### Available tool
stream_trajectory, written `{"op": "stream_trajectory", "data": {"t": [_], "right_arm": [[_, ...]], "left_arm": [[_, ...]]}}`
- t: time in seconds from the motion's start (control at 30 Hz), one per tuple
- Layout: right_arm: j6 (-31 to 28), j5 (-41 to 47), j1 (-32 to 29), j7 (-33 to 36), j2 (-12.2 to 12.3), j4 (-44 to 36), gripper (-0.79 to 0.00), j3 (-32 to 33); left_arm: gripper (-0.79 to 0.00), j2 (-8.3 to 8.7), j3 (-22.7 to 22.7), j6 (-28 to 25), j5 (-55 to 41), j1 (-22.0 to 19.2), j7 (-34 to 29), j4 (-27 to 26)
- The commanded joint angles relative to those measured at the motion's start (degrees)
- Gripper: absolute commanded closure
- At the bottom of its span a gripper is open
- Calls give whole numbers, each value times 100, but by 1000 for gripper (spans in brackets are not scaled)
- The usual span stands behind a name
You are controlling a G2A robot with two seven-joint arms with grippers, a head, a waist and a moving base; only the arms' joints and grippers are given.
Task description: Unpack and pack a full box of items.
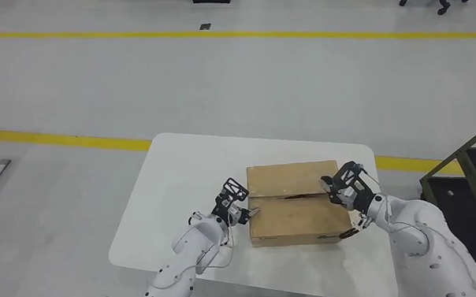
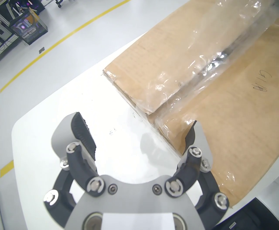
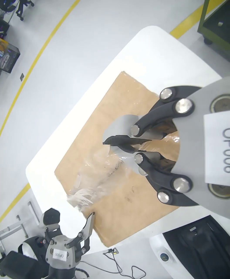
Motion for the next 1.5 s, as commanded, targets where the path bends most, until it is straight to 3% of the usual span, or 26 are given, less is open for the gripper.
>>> {"op": "stream_trajectory", "data": {"t": [0.0,0.9,1.23,1.47], "right_arm": [[15,-88,-35,-9,12,31,0,48],[-234,-1334,-15,380,134,-140,0,-33],[-235,-1509,-57,569,161,-287,0,-79],[-170,-1632,-64,672,172,-320,0,-130]], "left_arm": [[-785,-1,11,-9,-6,-14,-1,13],[-785,17,-38,63,-125,-32,117,-88],[-785,82,-225,-78,-164,155,102,-511],[-785,79,-360,-73,-722,174,-4,-824]]}}
